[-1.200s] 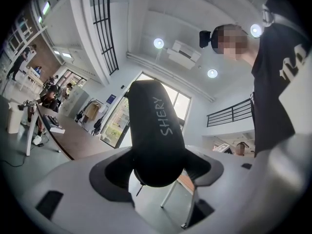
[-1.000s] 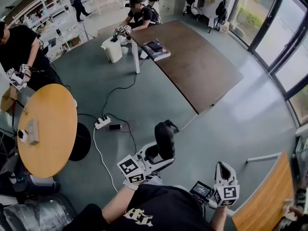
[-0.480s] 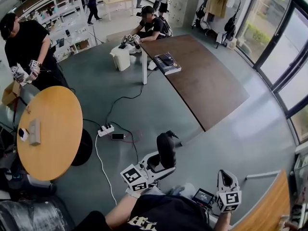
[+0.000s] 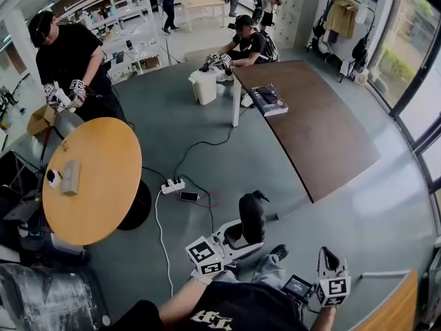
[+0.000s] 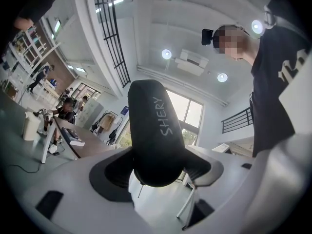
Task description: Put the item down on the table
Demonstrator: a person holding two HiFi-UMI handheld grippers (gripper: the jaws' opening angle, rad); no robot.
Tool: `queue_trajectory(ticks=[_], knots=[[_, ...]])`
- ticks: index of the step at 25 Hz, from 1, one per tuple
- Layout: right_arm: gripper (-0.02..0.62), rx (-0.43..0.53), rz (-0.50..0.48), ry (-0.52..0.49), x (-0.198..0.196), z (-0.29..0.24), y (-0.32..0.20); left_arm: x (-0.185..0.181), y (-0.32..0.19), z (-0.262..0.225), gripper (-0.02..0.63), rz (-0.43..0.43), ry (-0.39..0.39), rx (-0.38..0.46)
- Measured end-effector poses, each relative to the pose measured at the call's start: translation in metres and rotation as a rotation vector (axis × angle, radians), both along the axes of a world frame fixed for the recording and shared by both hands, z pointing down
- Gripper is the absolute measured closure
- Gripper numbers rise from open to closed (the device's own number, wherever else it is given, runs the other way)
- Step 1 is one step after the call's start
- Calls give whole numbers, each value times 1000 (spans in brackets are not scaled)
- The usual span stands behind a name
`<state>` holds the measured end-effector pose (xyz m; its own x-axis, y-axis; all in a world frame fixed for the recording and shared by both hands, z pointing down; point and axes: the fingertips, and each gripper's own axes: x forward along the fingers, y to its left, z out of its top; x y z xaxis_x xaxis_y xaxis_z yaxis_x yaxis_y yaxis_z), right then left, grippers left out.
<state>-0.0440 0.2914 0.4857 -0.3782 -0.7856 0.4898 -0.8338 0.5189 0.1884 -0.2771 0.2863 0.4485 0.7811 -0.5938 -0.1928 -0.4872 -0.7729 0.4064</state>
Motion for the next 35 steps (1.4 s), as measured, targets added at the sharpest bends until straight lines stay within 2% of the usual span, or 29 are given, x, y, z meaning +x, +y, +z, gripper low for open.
queue_trajectory(ticks=[10,27,35], knots=[[607,-20,-36,-61,21,16,-44,47,-28,3,284,20,-46,-21],[606,-35,-57,-126,130,16,-188,154,-153,-14,284,-20,-86,-45],[606,-46,-66,-171,161,32,-225,189,-188,-8,284,-19,-127,-50]])
